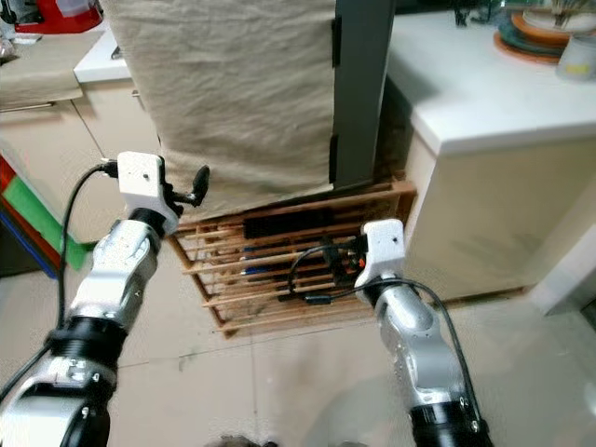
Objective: Restocking fridge
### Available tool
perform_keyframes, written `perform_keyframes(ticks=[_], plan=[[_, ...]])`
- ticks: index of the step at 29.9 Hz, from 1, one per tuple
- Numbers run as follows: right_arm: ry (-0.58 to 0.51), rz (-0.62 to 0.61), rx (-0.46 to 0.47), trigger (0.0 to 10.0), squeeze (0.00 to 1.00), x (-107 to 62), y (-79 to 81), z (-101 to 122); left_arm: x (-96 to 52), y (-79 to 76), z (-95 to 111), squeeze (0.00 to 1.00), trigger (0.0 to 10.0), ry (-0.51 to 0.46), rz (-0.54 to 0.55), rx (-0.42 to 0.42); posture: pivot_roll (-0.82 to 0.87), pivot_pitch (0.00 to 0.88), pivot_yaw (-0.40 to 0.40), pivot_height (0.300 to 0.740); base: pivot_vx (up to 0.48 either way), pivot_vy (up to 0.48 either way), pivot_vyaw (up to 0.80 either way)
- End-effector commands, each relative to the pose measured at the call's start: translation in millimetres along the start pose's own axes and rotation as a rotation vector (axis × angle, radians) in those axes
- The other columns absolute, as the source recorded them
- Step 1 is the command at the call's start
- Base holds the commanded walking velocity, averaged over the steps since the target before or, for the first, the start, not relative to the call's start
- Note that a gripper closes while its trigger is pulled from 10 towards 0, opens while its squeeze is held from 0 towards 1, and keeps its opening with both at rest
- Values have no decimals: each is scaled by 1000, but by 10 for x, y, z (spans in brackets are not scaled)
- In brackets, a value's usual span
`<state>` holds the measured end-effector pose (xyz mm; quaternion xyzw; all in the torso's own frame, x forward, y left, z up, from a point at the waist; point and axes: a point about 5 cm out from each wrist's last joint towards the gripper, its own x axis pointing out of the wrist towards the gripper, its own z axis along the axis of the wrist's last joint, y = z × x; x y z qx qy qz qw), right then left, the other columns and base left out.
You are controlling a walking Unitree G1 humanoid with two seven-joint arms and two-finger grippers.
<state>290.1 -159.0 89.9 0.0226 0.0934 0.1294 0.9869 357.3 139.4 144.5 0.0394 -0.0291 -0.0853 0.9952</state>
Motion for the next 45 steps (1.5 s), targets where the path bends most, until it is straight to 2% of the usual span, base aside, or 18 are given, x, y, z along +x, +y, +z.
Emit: perform_keyframes(ticks=[1,6,7,8,10,14,16,18,20,22,27,31,35,45], plan=[[-36,18,-1,10000,0,36,58,66,6,43,43,0,10000,0,18,53,-126,0,103,740,0,0,0],[-54,47,18,10000,0,52,117,77,-71,-103,-59,0,10000,29,-30,32,-125,0,99,740,0,0,0],[-57,44,23,10000,0,50,118,72,-96,-120,-79,0,10000,34,-41,25,-123,0,100,740,0,0,0],[-68,30,39,10000,0,37,107,67,-187,-131,-137,0,10000,47,-78,10,-125,0,99,740,0,0,0],[-72,25,43,10000,0,32,101,67,-216,-131,-150,0,10000,49,-90,9,-125,0,99,740,0,0,0],[-111,-50,75,10000,0,-64,-25,68,-530,44,-232,0,10000,50,-49,-9,-119,0,97,740,0,0,0],[-129,-133,68,10000,0,-169,-151,39,-765,136,-253,0,10000,59,9,2,-107,0,88,740,0,0,0],[-129,-133,68,10000,0,-169,-151,39,-765,136,-253,0,10000,59,9,2,-107,0,88,740,0,0,0],[-137,-203,54,10000,0,-234,-248,13,-876,153,-232,0,10000,66,37,14,-100,0,81,740,0,0,0],[-136,-231,54,10000,0,-243,-281,-9,-846,128,-210,0,10000,65,54,15,-97,0,79,740,0,0,0],[-137,-205,67,10000,0,-211,-219,-18,-820,65,-126,0,10000,26,15,-9,-95,0,81,740,0,0,0],[-117,-142,92,10000,0,-150,-84,-55,-621,81,-56,0,10000,36,68,-11,-101,0,79,740,426,0,0],[-122,-128,87,10000,0,-114,-65,-13,-552,84,-37,0,10000,39,67,-15,-108,0,79,740,465,0,0],[-153,-95,73,10000,0,-55,-62,90,-524,76,-48,0,10000,47,70,-22,-109,0,80,740,465,0,395]])
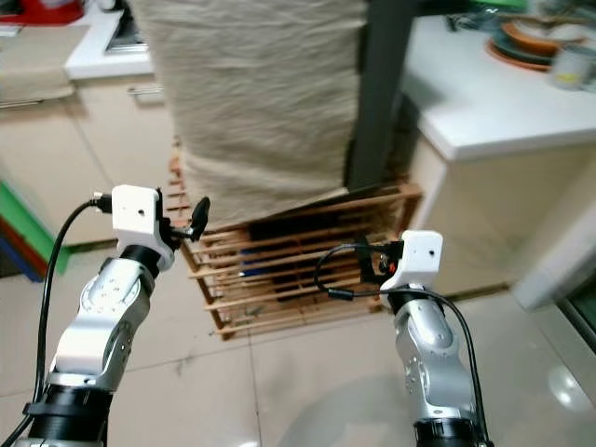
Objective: Restocking fridge
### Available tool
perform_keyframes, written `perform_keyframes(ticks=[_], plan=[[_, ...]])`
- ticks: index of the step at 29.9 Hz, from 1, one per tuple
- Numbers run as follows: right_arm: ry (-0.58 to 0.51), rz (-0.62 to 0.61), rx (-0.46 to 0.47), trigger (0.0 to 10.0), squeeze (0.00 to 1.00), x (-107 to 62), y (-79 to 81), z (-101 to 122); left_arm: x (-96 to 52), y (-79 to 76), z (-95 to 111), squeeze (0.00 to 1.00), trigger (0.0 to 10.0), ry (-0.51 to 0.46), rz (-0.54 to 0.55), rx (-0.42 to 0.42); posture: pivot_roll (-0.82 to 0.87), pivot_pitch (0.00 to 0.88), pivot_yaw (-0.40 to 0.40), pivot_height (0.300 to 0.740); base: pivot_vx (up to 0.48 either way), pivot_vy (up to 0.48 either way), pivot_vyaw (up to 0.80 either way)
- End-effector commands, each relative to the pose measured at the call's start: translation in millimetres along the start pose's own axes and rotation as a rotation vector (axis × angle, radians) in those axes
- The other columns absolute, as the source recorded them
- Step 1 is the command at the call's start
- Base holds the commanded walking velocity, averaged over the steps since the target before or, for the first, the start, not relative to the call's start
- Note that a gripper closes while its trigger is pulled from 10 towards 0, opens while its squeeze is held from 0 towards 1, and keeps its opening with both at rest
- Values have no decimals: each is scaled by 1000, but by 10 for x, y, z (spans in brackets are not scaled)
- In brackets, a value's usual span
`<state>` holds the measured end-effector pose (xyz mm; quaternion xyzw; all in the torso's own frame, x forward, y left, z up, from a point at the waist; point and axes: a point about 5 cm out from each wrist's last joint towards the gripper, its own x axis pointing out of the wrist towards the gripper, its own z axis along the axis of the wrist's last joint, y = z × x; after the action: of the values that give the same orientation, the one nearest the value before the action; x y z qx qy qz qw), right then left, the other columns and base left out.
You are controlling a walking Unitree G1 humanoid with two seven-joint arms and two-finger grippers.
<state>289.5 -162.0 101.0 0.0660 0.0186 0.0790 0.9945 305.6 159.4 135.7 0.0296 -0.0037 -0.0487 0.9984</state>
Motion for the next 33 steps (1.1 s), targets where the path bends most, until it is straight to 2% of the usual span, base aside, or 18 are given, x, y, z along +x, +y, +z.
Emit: perform_keyframes(ticks=[1,9,12,15,22,23,29,32,33], plan=[[18,-10,-10,10000,0,-5,-46,-23,31,-27,33,0,10000,-11,-6,3,-106,0,82,740,465,0,0],[12,11,-7,10000,0,47,25,-8,42,3,74,0,10000,-30,8,-10,-102,0,85,740,411,89,0],[-6,65,-14,10000,0,109,154,47,39,6,100,0,10000,-48,10,-23,-101,0,88,740,298,376,0],[-20,98,-17,10000,0,169,232,104,37,-9,129,0,10000,-70,4,-25,-97,0,85,740,0,0,0],[-56,128,-12,10000,0,264,278,238,34,-22,140,0,10000,-77,1,-14,-93,0,83,740,0,0,0],[-63,160,-16,10000,0,328,351,276,41,-26,135,0,10000,-78,-3,-14,-95,0,85,740,0,0,0],[-87,200,-32,10000,0,476,490,370,60,-53,133,0,10000,-80,-16,-11,-92,0,82,740,0,0,0],[-98,201,-30,10000,0,487,484,417,67,-59,127,0,10000,-74,-25,0,-88,0,79,740,0,0,0],[-90,190,-28,10000,0,427,427,384,72,-52,129,0,10000,-74,-33,-4,-77,0,69,740,0,0,0]])
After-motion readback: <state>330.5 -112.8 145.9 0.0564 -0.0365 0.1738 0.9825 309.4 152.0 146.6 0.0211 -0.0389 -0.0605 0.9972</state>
